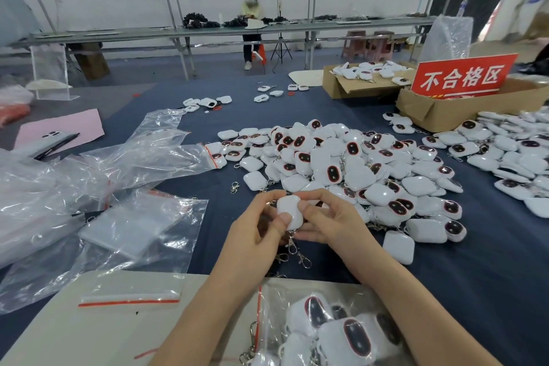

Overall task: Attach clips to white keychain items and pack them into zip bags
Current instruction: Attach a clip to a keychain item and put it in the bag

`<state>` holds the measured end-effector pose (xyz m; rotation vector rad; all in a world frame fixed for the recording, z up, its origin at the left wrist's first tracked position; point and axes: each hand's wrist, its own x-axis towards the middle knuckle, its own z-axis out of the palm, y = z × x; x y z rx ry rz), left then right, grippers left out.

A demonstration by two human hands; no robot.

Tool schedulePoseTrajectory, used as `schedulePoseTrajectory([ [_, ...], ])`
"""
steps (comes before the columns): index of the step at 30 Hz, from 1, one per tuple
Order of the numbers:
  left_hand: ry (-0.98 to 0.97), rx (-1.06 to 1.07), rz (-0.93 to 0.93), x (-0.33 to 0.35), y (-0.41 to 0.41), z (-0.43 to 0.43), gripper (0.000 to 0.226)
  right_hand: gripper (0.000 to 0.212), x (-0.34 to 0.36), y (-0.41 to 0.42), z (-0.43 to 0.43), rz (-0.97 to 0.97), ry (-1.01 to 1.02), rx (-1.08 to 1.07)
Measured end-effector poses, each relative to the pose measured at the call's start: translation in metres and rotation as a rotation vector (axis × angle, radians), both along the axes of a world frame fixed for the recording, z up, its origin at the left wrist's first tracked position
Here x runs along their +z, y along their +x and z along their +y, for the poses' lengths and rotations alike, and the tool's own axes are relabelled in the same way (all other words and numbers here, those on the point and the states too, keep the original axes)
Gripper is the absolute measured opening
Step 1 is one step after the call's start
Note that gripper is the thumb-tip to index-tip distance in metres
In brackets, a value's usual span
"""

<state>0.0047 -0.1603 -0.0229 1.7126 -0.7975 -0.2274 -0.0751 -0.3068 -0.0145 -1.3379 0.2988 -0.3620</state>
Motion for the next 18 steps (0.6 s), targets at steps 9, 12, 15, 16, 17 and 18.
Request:
schedulePoseTrajectory([
  [9,-0.013,-0.002,0.068,0.006,0.002,0.001,0.046,0.033,-0.002,-0.002,-0.002,0.045,-0.219,0.256],
  [12,0.017,0.035,0.049,0.006,0.002,-0.003,0.040,0.034,-0.003,-0.006,-0.007,0.020,-0.147,0.340],
  [15,0.039,-0.027,-0.004,0.005,0.000,0.000,0.050,0.037,-0.006,-0.005,-0.010,-0.032,-0.157,0.325],
  [16,0.052,-0.056,-0.023,0.005,0.000,0.001,0.053,0.037,-0.007,-0.005,-0.010,-0.040,-0.155,0.321],
  [17,0.063,-0.075,-0.041,0.004,-0.001,0.001,0.053,0.037,-0.008,-0.004,-0.011,-0.041,-0.146,0.319],
  [18,0.072,-0.081,-0.060,0.003,-0.001,0.001,0.054,0.035,-0.008,-0.005,-0.011,-0.040,-0.132,0.321],
])
